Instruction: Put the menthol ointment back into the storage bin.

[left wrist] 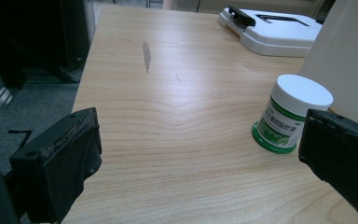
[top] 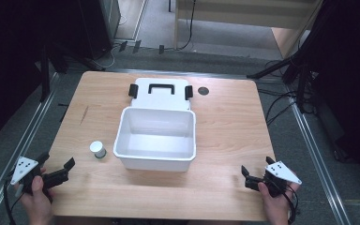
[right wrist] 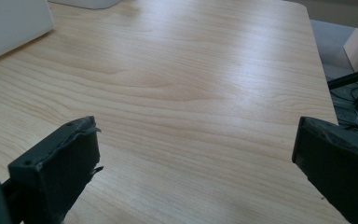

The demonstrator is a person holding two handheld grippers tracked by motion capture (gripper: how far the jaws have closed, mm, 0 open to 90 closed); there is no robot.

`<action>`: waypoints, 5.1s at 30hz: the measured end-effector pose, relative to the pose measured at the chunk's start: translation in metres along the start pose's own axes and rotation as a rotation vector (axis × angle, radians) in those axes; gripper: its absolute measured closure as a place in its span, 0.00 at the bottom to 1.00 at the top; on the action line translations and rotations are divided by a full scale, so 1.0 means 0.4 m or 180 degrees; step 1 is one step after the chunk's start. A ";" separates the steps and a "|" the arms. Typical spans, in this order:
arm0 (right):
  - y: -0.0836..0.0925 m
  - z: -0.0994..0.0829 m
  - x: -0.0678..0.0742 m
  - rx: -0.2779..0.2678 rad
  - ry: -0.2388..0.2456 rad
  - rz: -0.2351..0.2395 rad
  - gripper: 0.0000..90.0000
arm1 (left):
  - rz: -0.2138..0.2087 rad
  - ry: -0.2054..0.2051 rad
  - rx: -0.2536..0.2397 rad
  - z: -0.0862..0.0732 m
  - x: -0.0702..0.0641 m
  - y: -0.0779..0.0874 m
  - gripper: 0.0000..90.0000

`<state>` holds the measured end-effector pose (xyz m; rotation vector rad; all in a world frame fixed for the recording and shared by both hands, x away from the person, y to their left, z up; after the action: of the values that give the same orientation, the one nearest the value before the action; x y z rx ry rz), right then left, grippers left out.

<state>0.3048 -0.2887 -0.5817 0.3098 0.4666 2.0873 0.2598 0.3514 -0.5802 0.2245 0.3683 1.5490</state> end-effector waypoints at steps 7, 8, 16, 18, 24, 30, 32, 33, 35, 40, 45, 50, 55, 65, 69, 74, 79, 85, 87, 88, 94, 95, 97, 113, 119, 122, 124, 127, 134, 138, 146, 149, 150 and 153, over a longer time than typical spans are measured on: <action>0.000 0.000 0.002 0.0003 0.0014 -0.0002 0.01 | -0.0269 0.0107 0.0224 -0.002 0.000 -0.005 0.00; 0.000 0.000 0.002 0.0009 0.0008 0.0000 0.01 | -0.0289 0.0089 0.0294 -0.004 0.000 -0.006 0.00; -0.005 -0.002 0.012 0.0071 0.0128 0.0067 0.01 | -0.0600 0.0067 0.0907 -0.006 -0.039 -0.032 0.00; -0.007 -0.003 0.017 0.0094 0.0169 0.0121 0.01 | -0.0626 -0.0046 0.1000 -0.002 -0.057 -0.032 0.00; -0.011 -0.005 0.023 0.0160 0.0206 0.0160 0.01 | -0.0624 -0.0572 0.1405 0.010 -0.101 -0.027 0.00; -0.009 -0.004 0.023 0.0124 0.0184 0.0202 0.01 | -0.0602 -0.0819 0.1818 0.026 -0.117 -0.023 0.00; -0.009 -0.004 0.024 0.0113 0.0192 0.0210 0.01 | -0.0629 -0.0853 0.1940 0.029 -0.121 -0.022 0.00; -0.009 -0.004 0.024 0.0113 0.0192 0.0210 0.01 | -0.0618 -0.0883 0.1980 0.031 -0.123 -0.022 0.00; -0.009 -0.004 0.024 0.0119 0.0193 0.0218 0.01 | -0.0580 -0.0952 0.2060 0.036 -0.126 -0.023 0.00; -0.008 -0.004 0.024 0.0118 0.0161 0.0239 0.01 | -0.0515 -0.1205 0.2333 0.048 -0.137 -0.029 0.00; -0.009 -0.004 0.025 0.0121 0.0170 0.0255 0.01 | -0.0508 -0.1474 0.2612 0.056 -0.157 -0.034 0.00; -0.010 -0.005 0.026 0.0130 0.0167 0.0274 0.01 | -0.0483 -0.1762 0.2802 0.066 -0.177 -0.043 0.00; -0.010 -0.005 0.027 0.0134 0.0170 0.0279 0.01 | -0.0372 -0.1991 0.2970 0.074 -0.185 -0.064 0.06; -0.011 -0.006 0.029 0.0159 0.0189 0.0296 0.01 | -0.0377 -0.2038 0.3128 0.083 -0.203 -0.113 0.17; -0.011 -0.006 0.030 0.0168 0.0203 0.0307 0.01 | -0.0340 -0.2036 0.3181 0.089 -0.211 -0.127 0.22; -0.012 -0.007 0.031 0.0183 0.0218 0.0315 0.01 | -0.0316 -0.2062 0.3238 0.095 -0.222 -0.145 0.27; -0.013 -0.007 0.032 0.0192 0.0225 0.0332 0.01 | -0.0365 -0.2012 0.3272 0.094 -0.247 -0.155 0.37; -0.014 -0.008 0.033 0.0204 0.0225 0.0333 0.01 | -0.0315 -0.2057 0.3325 0.097 -0.255 -0.166 0.49; -0.014 -0.008 0.033 0.0207 0.0226 0.0338 0.01 | -0.0325 -0.2050 0.3317 0.100 -0.257 -0.168 0.53; -0.015 -0.008 0.033 0.0210 0.0227 0.0341 0.01 | -0.0367 -0.2029 0.3350 0.101 -0.257 -0.166 0.56; -0.015 -0.008 0.034 0.0221 0.0231 0.0352 0.01 | -0.0377 -0.2074 0.3376 0.106 -0.249 -0.159 0.57; -0.015 -0.008 0.034 0.0221 0.0229 0.0354 0.01 | -0.0390 -0.2069 0.3379 0.110 -0.248 -0.157 0.57; -0.015 -0.008 0.034 0.0223 0.0226 0.0355 0.01 | -0.0393 -0.2080 0.3367 0.122 -0.248 -0.152 0.57; -0.015 -0.008 0.034 0.0222 0.0227 0.0353 0.01 | -0.0351 -0.2165 0.3224 0.267 -0.260 -0.093 0.57; -0.016 -0.008 0.033 0.0223 0.0230 0.0352 0.01 | -0.0362 -0.2206 0.3234 0.308 -0.265 -0.072 0.57; -0.016 -0.008 0.033 0.0225 0.0233 0.0350 0.01 | -0.0349 -0.2231 0.3226 0.328 -0.271 -0.063 0.57; -0.016 -0.008 0.033 0.0226 0.0235 0.0350 0.01 | -0.0360 -0.2240 0.3195 0.342 -0.278 -0.058 0.57; -0.016 -0.009 0.034 0.0230 0.0241 0.0355 0.01 | -0.0382 -0.2254 0.3177 0.361 -0.291 -0.050 0.57; -0.016 -0.009 0.033 0.0229 0.0231 0.0357 0.01 | -0.0429 -0.2326 0.3134 0.399 -0.322 -0.036 0.57; -0.016 -0.009 0.034 0.0231 0.0238 0.0357 0.01 | -0.0452 -0.2373 0.3096 0.418 -0.337 -0.029 0.57; -0.016 -0.009 0.034 0.0233 0.0244 0.0358 0.01 | -0.0496 -0.2426 0.3022 0.441 -0.368 -0.019 0.57; -0.016 -0.009 0.034 0.0232 0.0243 0.0360 0.01 | -0.0524 -0.2422 0.2961 0.452 -0.387 -0.016 0.57; -0.016 -0.009 0.034 0.0233 0.0244 0.0361 0.01 | -0.0548 -0.2420 0.2953 0.456 -0.393 -0.015 0.57; -0.016 -0.009 0.034 0.0234 0.0246 0.0360 0.01 | -0.0620 -0.2466 0.2937 0.461 -0.411 -0.014 0.57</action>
<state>0.3011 -0.2746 -0.5872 0.3056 0.5850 2.2015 0.3356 0.2040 -0.3967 1.4098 0.4376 0.9025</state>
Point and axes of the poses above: each handheld gripper's, and its own axes: y roughly backward along the jaws, z roughly out of its top, x roughly to its left, the point moved 8 cm from there along -y, roughly forward along the jaws, and after that the axes turned 11 degrees about z, right-handed, at the moved point
